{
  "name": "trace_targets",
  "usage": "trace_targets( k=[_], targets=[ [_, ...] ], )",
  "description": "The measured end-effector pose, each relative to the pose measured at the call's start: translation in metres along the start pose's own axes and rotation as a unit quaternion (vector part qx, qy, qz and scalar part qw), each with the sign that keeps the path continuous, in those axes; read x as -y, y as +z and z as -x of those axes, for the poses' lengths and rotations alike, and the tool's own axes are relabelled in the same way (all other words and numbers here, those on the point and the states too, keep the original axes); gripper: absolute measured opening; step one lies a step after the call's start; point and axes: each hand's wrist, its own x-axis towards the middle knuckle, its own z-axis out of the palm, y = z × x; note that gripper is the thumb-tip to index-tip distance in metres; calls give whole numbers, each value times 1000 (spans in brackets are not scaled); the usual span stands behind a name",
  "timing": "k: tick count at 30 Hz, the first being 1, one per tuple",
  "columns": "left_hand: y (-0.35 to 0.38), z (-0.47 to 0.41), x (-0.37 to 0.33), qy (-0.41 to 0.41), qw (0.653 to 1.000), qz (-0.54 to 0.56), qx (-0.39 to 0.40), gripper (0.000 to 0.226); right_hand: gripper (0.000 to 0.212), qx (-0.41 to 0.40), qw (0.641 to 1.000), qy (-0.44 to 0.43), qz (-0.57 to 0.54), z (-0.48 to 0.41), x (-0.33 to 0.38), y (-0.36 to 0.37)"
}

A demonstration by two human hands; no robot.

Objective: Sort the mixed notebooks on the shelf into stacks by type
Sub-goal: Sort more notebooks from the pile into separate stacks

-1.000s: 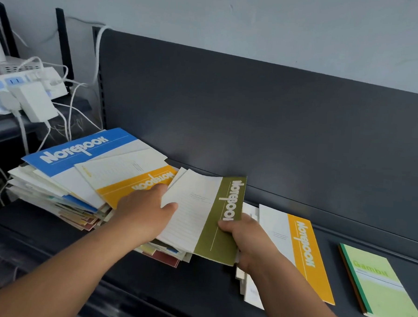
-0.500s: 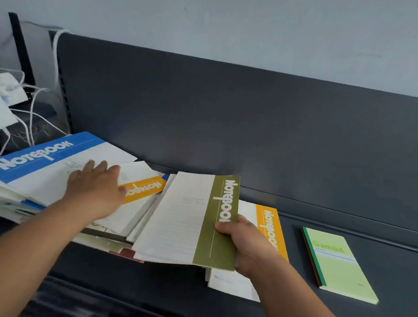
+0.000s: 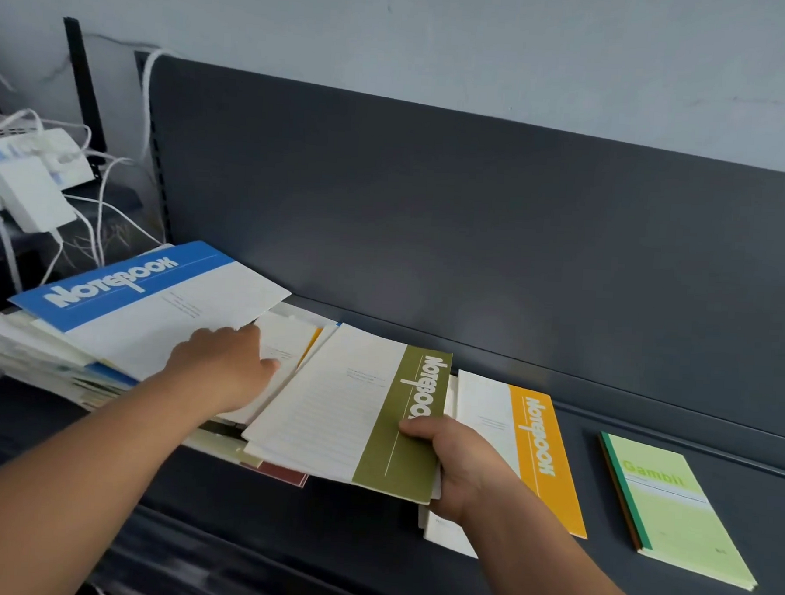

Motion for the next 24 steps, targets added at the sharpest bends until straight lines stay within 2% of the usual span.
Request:
trace_targets(
  k=[6, 9, 13, 18, 21, 24],
  targets=[
    [6, -4, -6, -7, 985, 163, 47, 48, 28, 16, 999, -30, -15, -3, -1, 8],
    [6, -5, -13, -7, 957, 284, 63, 47, 34, 7, 998, -55, -8, -5, 1, 2],
    [2, -3, -27, -4, 930, 365, 51, 45, 36, 2, 997, -82, -14, 0, 3, -17],
    [-2, 7, -52, -36, 874, 483, 48, 50, 40, 29, 992, -114, -46, 12, 7, -59],
    [-4, 22, -82, -41, 815, 566, 113, 18, 41, 64, 987, -139, -53, 27, 15, -89],
    [-4, 39, -117, -18, 787, 601, 143, 14, 43, 79, 981, -173, -35, 44, 24, -124]
  ],
)
